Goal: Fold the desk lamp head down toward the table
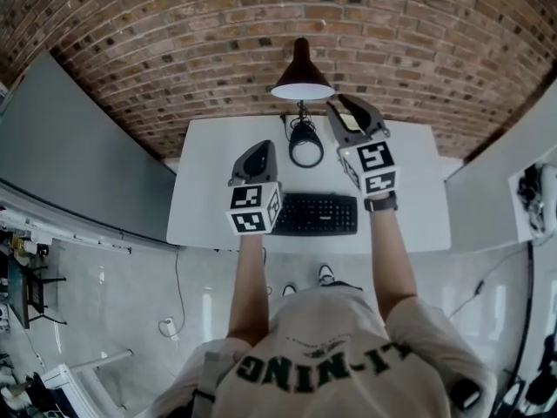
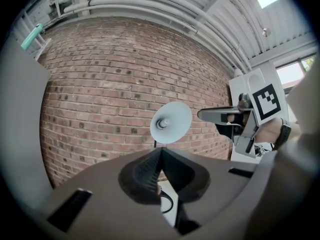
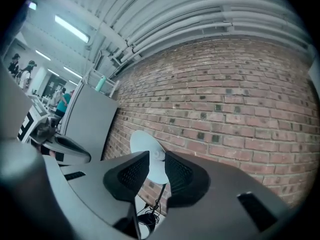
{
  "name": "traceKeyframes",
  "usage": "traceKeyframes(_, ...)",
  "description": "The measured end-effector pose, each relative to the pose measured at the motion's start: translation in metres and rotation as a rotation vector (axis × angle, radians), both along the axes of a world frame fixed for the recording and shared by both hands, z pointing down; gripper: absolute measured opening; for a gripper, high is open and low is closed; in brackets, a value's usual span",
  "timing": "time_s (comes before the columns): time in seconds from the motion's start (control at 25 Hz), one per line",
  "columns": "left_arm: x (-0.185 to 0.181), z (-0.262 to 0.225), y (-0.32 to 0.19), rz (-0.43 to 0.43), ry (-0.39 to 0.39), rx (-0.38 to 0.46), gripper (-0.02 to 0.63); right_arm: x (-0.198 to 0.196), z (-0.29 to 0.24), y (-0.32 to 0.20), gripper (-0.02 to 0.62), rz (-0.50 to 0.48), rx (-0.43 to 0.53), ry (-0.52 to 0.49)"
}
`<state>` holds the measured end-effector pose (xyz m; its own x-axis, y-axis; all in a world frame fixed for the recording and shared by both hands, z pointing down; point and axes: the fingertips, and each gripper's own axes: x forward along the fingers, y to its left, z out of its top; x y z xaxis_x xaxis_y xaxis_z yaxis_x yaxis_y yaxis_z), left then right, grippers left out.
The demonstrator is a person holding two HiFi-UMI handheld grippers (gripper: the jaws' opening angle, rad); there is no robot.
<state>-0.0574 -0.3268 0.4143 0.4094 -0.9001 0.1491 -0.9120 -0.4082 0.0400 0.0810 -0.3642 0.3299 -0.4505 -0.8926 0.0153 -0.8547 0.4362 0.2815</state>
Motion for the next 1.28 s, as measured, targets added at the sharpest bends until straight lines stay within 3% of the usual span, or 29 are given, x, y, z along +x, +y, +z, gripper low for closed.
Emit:
traceKeyframes(0.48, -0.003, 0.009, -0.019, -0.008, -0.003, -0.02, -0.003, -0.007, -0.008, -0.034, 0.091, -0.002, 0.051, 0.07)
traceKeyframes(0.72, -0.002, 0.004, -0.021, 0.007, 0.038, -0.018, -0.003, -0.007, -0.008, -0.037, 0.041, 0.004, 0.063, 0.061)
traceKeyframes(1.28, -0.009, 0.012, -0.023, -0.004, 0.043, -0.033, -0.003, -0.009, 0.012, -0.034, 0.038, 0.004, 0.033, 0.084)
